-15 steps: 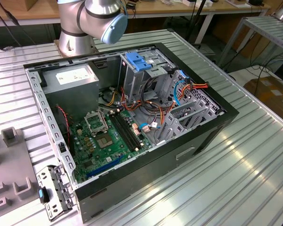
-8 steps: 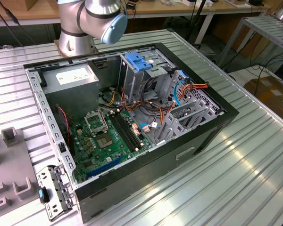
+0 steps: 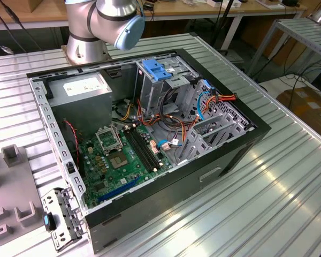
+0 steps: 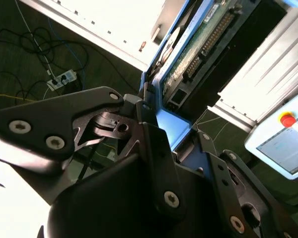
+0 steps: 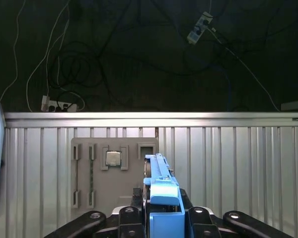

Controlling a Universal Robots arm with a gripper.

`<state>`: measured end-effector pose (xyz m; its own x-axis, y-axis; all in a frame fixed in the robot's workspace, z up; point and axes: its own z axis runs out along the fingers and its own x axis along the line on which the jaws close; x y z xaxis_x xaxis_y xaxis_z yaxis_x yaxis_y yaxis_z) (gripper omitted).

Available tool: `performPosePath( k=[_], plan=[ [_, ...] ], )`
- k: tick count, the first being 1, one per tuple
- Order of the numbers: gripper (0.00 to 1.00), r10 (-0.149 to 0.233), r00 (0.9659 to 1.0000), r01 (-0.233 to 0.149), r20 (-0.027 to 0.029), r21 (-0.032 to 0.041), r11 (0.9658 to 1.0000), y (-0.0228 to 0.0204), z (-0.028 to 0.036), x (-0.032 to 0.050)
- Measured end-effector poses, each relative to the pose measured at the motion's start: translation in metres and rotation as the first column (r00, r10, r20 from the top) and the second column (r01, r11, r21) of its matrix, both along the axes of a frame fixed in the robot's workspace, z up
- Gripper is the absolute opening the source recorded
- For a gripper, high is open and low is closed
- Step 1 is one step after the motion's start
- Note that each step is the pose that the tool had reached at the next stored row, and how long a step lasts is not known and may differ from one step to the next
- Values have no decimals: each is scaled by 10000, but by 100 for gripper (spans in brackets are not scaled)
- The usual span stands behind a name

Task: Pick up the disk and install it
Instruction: 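Pick up the disk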

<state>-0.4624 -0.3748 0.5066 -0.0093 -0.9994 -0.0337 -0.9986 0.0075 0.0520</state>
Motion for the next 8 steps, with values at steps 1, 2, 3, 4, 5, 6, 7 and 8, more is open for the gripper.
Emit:
performPosePath(
  k=[1,2,3,4,5,6,7,8],
  plan=[
    [37,0,10000,0,-1,0,10000,0,1,0],
    [37,0,10000,0,-2,-1,10000,0,2,0],
    [37,0,10000,0,-2,0,10000,0,2,0],
    [37,0,10000,0,-2,0,10000,0,2,0],
    [37,0,10000,0,-3,-1,10000,0,2,0],
    [37,0,10000,0,-3,-1,10000,0,3,4],
    [37,1,10000,-1,-3,-1,10000,0,3,13],
    [37,0,10000,0,-4,-1,10000,0,4,18]
  ],
)
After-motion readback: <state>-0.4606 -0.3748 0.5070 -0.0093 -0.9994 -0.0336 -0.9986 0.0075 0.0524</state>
